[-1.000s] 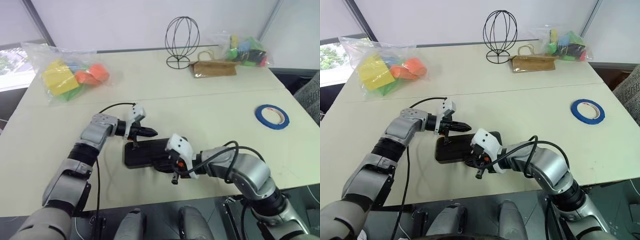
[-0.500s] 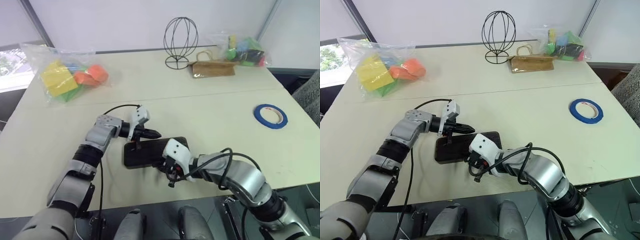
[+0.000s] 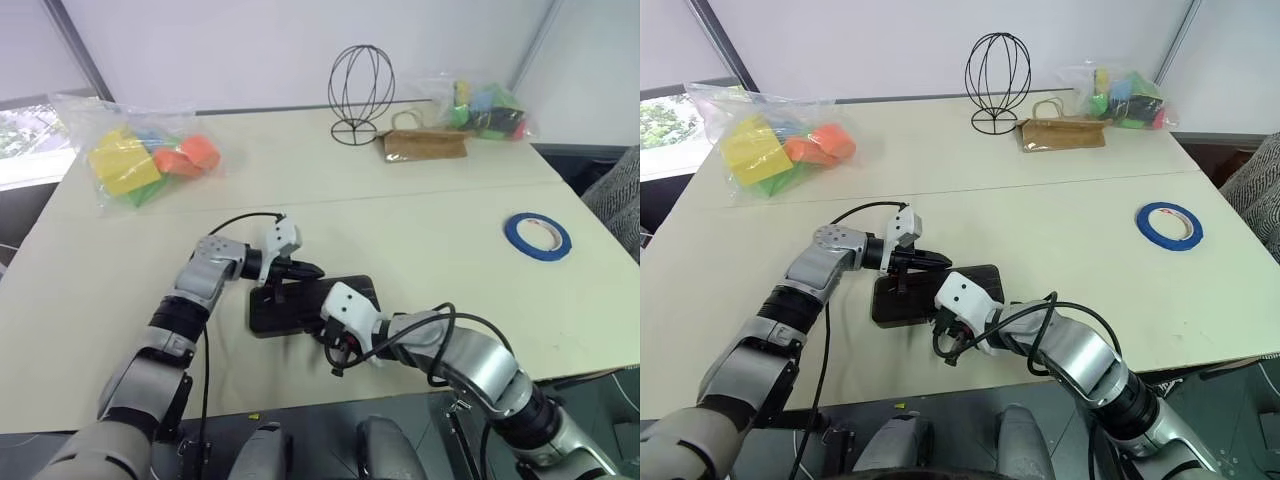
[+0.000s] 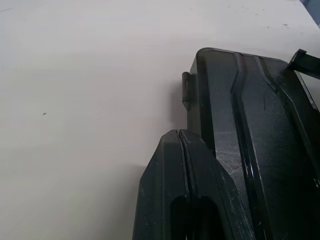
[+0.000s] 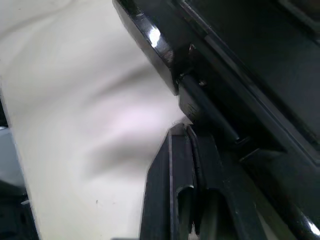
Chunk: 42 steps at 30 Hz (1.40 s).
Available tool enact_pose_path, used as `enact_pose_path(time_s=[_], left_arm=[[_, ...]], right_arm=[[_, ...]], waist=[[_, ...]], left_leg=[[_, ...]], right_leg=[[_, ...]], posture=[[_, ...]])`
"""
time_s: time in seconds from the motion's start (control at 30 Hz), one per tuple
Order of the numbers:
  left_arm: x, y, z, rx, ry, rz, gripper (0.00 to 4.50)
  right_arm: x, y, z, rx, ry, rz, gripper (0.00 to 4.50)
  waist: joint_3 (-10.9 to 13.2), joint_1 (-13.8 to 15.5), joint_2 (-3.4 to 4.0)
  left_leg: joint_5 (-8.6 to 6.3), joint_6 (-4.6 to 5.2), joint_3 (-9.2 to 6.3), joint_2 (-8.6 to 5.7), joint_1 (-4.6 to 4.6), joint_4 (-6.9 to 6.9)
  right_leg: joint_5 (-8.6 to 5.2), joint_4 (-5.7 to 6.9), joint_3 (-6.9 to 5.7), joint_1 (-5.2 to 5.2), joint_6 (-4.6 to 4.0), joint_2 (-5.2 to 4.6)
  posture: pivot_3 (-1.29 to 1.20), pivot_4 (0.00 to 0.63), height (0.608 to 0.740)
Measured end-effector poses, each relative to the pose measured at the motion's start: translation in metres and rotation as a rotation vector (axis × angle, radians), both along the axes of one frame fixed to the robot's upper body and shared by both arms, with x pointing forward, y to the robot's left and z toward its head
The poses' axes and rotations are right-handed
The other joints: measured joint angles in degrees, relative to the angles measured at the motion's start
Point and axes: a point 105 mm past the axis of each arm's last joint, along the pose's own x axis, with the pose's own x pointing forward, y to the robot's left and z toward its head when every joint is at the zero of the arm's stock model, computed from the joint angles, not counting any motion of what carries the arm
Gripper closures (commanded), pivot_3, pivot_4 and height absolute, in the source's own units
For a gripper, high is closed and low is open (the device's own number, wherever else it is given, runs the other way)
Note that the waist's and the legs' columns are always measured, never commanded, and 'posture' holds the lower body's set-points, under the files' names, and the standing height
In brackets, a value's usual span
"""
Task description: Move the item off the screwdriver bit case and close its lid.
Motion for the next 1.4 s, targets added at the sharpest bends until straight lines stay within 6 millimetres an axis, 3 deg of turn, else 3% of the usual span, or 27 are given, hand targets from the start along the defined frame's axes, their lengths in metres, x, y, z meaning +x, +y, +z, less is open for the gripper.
enact_pose_path(time_s=[0.1,0.7,0.9,1.03,1.1,1.23,1.3,1.4], left_arm=[[0.0,0.001,-0.003,0.0,0.01,0.011,4.5],[-0.001,0.007,-0.002,0.017,-0.006,0.023,4.5],[0.001,0.011,0.004,0.0,0.01,0.044,4.5],[0.008,0.019,0.007,-0.007,0.008,0.109,4.5],[0.014,0.027,0.013,-0.019,-0.001,0.161,4.5],[0.025,0.047,0.05,-0.076,-0.072,0.257,4.5],[0.021,0.063,0.073,-0.109,-0.106,0.291,4.5],[0.008,0.078,0.083,-0.128,-0.11,0.315,4.5]], right_arm=[[0.0,0.001,-0.002,-0.005,-0.001,0.004,4.47],[0.002,0.004,0.0,0.009,0.024,0.04,4.47],[-0.003,-0.013,0.029,0.059,0.018,0.085,4.47],[-0.006,-0.016,0.036,0.081,0.03,0.104,4.47],[-0.007,-0.022,0.04,0.086,0.034,0.103,4.47],[-0.007,-0.037,0.055,0.085,0.011,0.116,4.47],[0.0,-0.047,0.073,0.082,-0.042,0.109,4.47],[0.009,-0.059,0.097,0.089,-0.125,0.09,4.47]], waist=[[0.0,0.0,0.0],[0.0,-0.7,-0.04],[0.0,0.0,-0.01],[0.1,0.1,-0.01],[0.2,0.2,-0.01],[0.2,0.2,0.01],[0.2,0.0,0.01],[0.2,-0.1,0.01]], left_leg=[[-0.1,0.18,0.01,0.02,0.65,-0.17],[-0.11,0.2,-0.02,0.22,0.66,-0.23],[-0.28,0.49,-0.01,0.21,0.54,-0.32],[-0.28,0.49,-0.01,0.22,0.39,-0.32],[-0.28,0.49,-0.01,0.22,0.32,-0.3],[-0.27,0.48,-0.03,0.21,-0.15,-0.2],[-0.22,0.38,-0.04,0.21,-0.46,-0.11],[-0.12,0.21,0.01,0.22,-0.43,-0.22]], right_leg=[[-0.03,-0.16,0.0,0.58,0.02,0.01],[-0.05,-0.2,0.01,0.57,-0.01,0.21],[-0.05,-0.49,0.0,0.51,0.0,0.21],[-0.05,-0.55,0.0,0.41,0.0,0.21],[-0.04,-0.62,0.0,0.39,0.0,0.21],[-0.03,-0.69,-0.05,0.08,0.01,0.19],[-0.02,-0.61,0.02,-0.32,0.01,0.18],[-0.02,-0.51,0.05,-0.43,0.01,0.16]], posture=[[0.0,0.15,0.74],[0.0,0.15,0.74],[0.0,0.15,0.74],[0.0,0.15,0.74],[0.0,0.15,0.74],[0.0,0.15,0.74],[0.0,0.15,0.74],[0.0,0.15,0.74]])
